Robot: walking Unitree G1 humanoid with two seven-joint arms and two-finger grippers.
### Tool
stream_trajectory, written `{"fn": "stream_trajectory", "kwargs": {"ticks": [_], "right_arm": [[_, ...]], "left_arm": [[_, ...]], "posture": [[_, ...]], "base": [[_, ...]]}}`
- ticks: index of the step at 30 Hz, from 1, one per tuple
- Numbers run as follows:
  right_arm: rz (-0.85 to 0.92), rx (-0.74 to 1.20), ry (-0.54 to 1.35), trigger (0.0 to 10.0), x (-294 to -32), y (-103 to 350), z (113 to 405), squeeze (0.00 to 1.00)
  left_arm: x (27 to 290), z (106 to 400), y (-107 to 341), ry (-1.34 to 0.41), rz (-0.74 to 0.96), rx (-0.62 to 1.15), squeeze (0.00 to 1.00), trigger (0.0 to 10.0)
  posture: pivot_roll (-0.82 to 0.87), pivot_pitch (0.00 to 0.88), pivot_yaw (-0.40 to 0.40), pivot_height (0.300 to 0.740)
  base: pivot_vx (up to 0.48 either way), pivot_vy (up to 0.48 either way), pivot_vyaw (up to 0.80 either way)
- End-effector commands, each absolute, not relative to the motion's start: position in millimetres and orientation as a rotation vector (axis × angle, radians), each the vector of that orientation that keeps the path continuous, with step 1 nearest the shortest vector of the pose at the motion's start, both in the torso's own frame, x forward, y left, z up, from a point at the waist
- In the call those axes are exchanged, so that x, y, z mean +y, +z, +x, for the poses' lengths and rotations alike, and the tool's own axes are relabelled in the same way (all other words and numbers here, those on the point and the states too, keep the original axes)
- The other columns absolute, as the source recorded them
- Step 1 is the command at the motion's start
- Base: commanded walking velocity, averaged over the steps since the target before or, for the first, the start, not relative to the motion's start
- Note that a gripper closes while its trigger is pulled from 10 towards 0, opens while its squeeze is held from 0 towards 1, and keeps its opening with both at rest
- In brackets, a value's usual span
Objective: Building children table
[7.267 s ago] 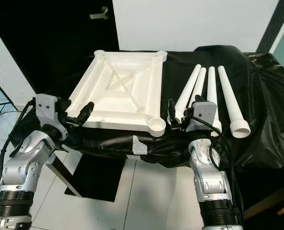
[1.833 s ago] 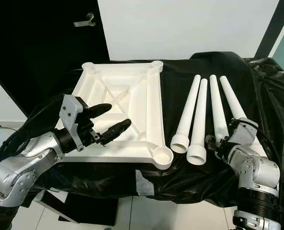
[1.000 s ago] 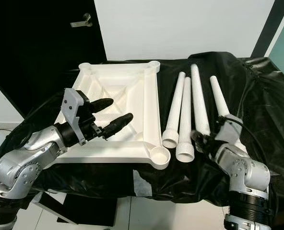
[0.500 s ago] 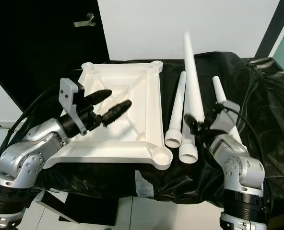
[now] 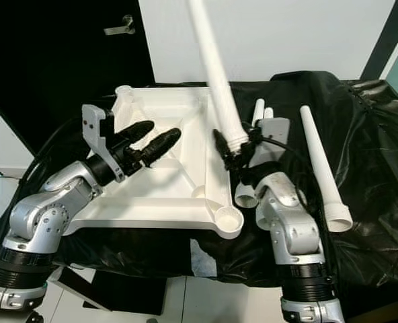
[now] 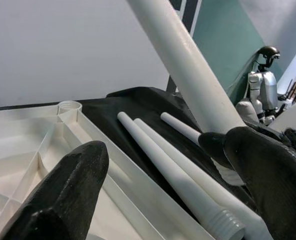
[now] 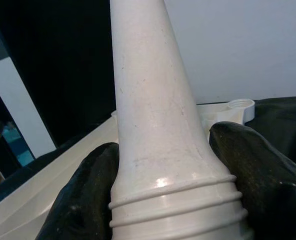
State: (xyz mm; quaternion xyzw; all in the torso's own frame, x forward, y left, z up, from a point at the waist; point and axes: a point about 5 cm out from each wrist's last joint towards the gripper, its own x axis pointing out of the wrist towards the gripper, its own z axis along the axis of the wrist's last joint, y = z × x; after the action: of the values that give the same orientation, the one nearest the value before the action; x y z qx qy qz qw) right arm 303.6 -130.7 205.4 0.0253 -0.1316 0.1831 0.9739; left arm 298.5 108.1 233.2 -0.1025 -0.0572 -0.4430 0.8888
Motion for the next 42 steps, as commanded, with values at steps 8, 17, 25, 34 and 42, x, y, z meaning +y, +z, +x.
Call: {"fn": "stream_trajectory", "kwargs": {"ticks": [8,17,25,34,42], "right_arm": [[-0.011,-0.395,0.541,10.0,-101,205,299,0.00],[-0.070,-0.397,0.648,10.0,-83,194,297,0.00],[-0.090,-0.404,0.690,10.0,-76,186,294,0.00],[-0.106,-0.414,0.719,10.0,-70,181,291,0.00],[-0.117,-0.422,0.718,10.0,-70,179,291,0.00]], "left_arm": [[114,310,250,-0.934,-0.325,-0.182,0.00,10.0],[111,318,265,-0.985,-0.387,-0.221,0.00,10.0],[117,326,274,-0.993,-0.446,-0.208,0.00,10.0],[132,346,282,-0.934,-0.487,-0.146,0.00,10.0],[137,347,285,-0.937,-0.483,-0.138,0.00,0.0]], "posture": [[-0.04,0.000,0.036,0.740],[-0.04,0.000,0.040,0.740],[-0.04,0.000,0.053,0.740],[-0.04,0.000,0.058,0.740],[-0.04,0.000,0.062,0.740]], "base": [[0.000,0.000,0.00],[0.000,0.000,0.00],[0.000,0.000,0.00],[0.000,0.000,0.00],[0.000,0.000,0.00]]}}
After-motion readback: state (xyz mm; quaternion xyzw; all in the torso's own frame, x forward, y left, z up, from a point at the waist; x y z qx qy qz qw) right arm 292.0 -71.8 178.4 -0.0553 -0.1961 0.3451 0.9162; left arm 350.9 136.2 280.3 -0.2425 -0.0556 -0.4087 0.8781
